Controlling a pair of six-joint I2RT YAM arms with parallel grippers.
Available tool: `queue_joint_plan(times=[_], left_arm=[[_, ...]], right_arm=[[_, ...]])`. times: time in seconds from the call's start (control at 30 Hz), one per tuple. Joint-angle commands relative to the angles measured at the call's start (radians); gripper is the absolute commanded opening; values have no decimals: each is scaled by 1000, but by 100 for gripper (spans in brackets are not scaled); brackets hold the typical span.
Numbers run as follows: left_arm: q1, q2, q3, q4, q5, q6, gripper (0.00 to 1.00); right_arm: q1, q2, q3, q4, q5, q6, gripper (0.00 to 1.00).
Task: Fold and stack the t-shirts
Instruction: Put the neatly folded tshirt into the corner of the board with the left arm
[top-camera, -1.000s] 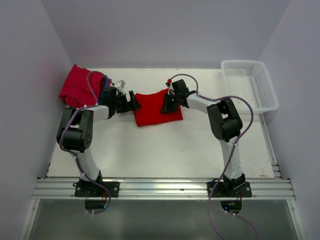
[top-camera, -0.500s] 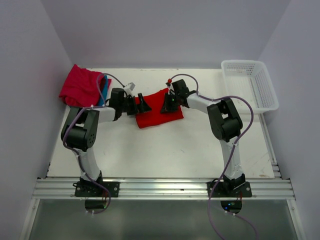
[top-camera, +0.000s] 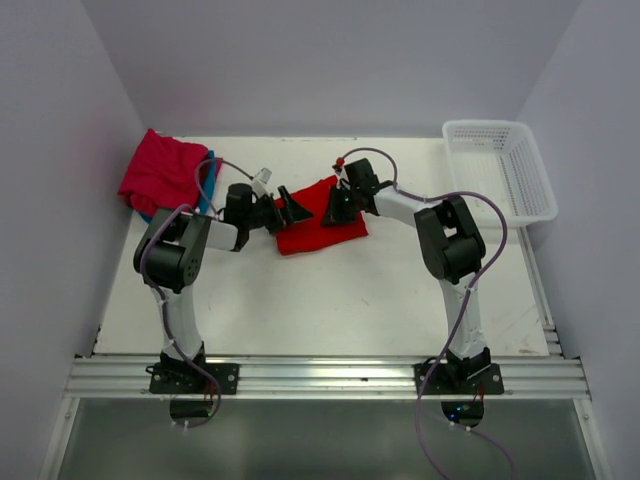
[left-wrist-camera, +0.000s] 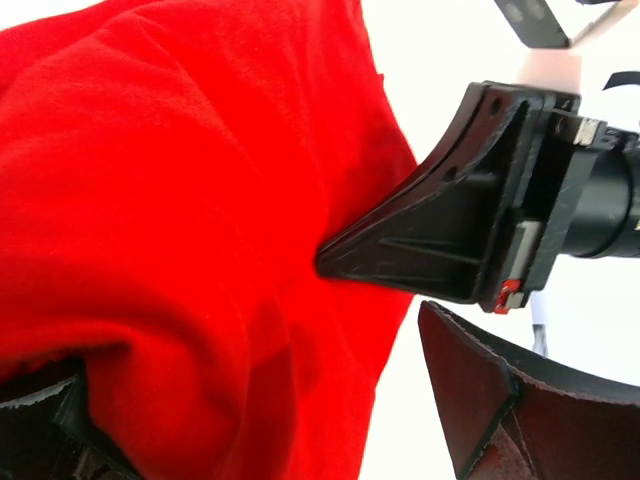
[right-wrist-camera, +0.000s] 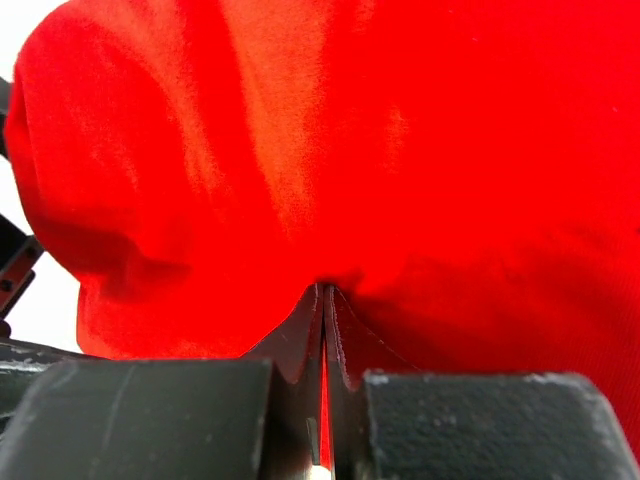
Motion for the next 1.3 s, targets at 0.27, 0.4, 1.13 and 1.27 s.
queue_joint_plan(times=[0.27, 0.4, 1.13, 1.27], left_arm=[[-37, 139, -2, 2, 53, -98, 0], [-37, 127, -20, 68, 73, -108, 0], [5, -218, -91, 72, 38, -82, 0], [25, -302, -49, 50, -16, -87, 0]], right_arm=[[-6, 28, -30, -27, 28, -17, 0], [-6, 20, -44, -14, 19, -23, 0], [-7, -791, -527, 233, 63, -42, 55], [-7, -854, -578, 164, 84, -72, 54]])
